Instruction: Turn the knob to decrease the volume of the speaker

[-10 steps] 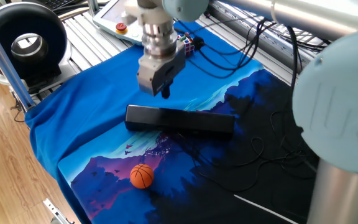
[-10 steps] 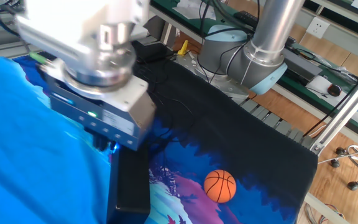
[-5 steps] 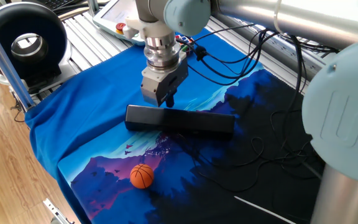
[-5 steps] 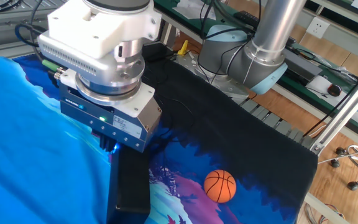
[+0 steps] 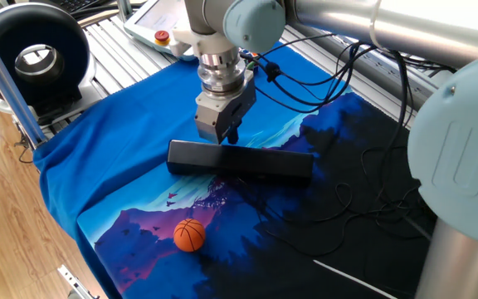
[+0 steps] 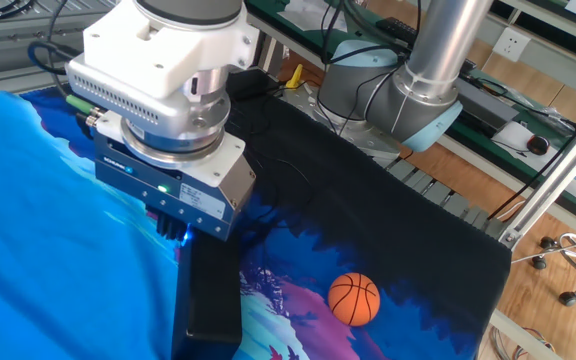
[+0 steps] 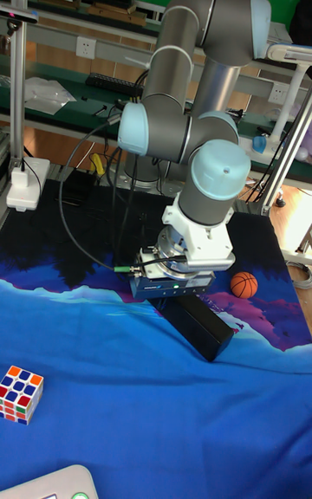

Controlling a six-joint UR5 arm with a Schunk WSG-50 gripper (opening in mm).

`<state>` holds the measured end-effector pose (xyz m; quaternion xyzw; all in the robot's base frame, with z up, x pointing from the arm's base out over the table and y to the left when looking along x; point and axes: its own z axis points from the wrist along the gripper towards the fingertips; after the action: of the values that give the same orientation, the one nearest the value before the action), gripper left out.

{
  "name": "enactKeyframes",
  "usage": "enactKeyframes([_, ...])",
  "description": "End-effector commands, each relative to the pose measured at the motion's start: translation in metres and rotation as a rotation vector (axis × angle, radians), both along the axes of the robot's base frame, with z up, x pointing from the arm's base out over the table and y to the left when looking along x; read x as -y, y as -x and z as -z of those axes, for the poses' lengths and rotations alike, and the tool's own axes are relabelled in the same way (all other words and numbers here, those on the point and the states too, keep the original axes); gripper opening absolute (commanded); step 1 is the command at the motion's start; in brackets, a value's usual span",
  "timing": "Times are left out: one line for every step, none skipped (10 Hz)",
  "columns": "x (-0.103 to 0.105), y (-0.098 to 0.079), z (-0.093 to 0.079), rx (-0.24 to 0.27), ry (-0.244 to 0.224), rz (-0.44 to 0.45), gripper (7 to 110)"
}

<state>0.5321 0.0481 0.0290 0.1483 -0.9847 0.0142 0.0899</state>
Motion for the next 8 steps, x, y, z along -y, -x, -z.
enactKeyframes([0.0, 0.0093, -0.002, -0.022, -0.02, -0.013, 7])
enactKeyframes([-0.0005, 0.011, -0.0029, -0.025, -0.022, -0.013, 7])
enactKeyframes([0.0004, 0.0115, -0.0042, -0.027, -0.02, -0.016, 7])
enactKeyframes([-0.0018, 0.012, -0.0041, -0.028, -0.029, -0.019, 7])
enactKeyframes([-0.0034, 0.0134, -0.0041, -0.033, -0.036, -0.02, 7])
enactKeyframes([-0.0047, 0.0147, -0.0041, -0.036, -0.041, -0.022, 7])
enactKeyframes([-0.0046, 0.015, -0.0035, -0.036, -0.042, -0.023, 7])
enactKeyframes([-0.0037, 0.0148, -0.0026, -0.034, -0.044, -0.023, 7])
